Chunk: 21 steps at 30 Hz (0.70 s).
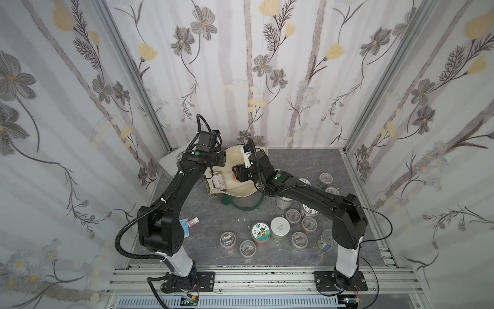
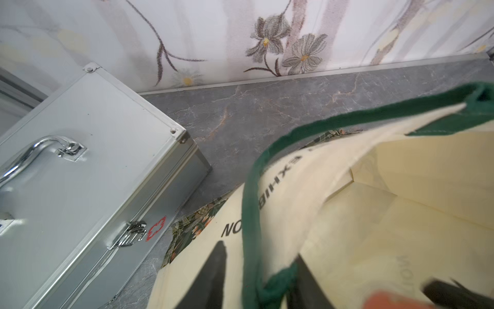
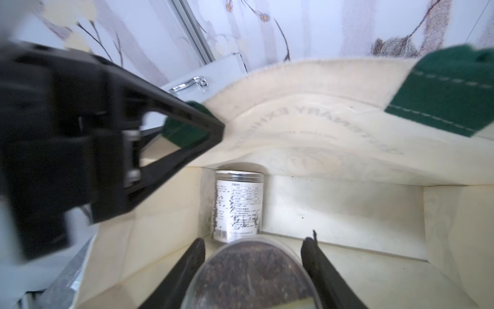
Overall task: Take out the seed jars from the canvas bag
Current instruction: Pick up the seed jar from the canvas bag, then place the seed jar at the center of the board.
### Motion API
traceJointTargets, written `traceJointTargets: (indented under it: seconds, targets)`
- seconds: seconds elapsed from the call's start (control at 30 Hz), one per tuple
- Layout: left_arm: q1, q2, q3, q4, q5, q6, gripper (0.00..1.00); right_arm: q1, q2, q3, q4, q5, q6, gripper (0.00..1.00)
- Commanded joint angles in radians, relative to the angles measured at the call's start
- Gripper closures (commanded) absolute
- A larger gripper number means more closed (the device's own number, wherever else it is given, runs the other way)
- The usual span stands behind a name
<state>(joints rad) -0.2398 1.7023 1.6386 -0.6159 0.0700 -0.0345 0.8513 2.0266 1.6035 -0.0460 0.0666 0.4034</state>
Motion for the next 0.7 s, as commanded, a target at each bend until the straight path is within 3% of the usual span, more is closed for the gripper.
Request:
traceJointTargets:
  seconds: [0.0, 0.13, 0.33, 0.53, 0.67]
  targets:
    - [0.018, 0.016, 0.056, -0.117, 0.114, -0.096, 0.26, -0.013, -0.068, -0.035, 0.092, -0.082, 0.109, 0.43]
    - [0.027, -0.077, 0.035, -0.103, 0.172, -0.177, 0.00, -0.049, -0.150, -0.120, 0.207, -0.215, 0.253, 0.43]
    - [0.028, -0.326, -0.120, -0.053, 0.192, -0.272, 0.00, -0.133, -0.238, -0.335, 0.558, -0.426, 0.562, 0.43]
    - [-0.010, -0.571, -0.356, 0.109, 0.414, -0.385, 0.00, -0.163, -0.212, -0.465, 1.003, -0.585, 0.933, 0.42]
    - [-0.066, -0.648, -0.456, 0.174, 0.453, -0.390, 0.00, -0.155, -0.132, -0.503, 1.362, -0.615, 1.214, 0.43]
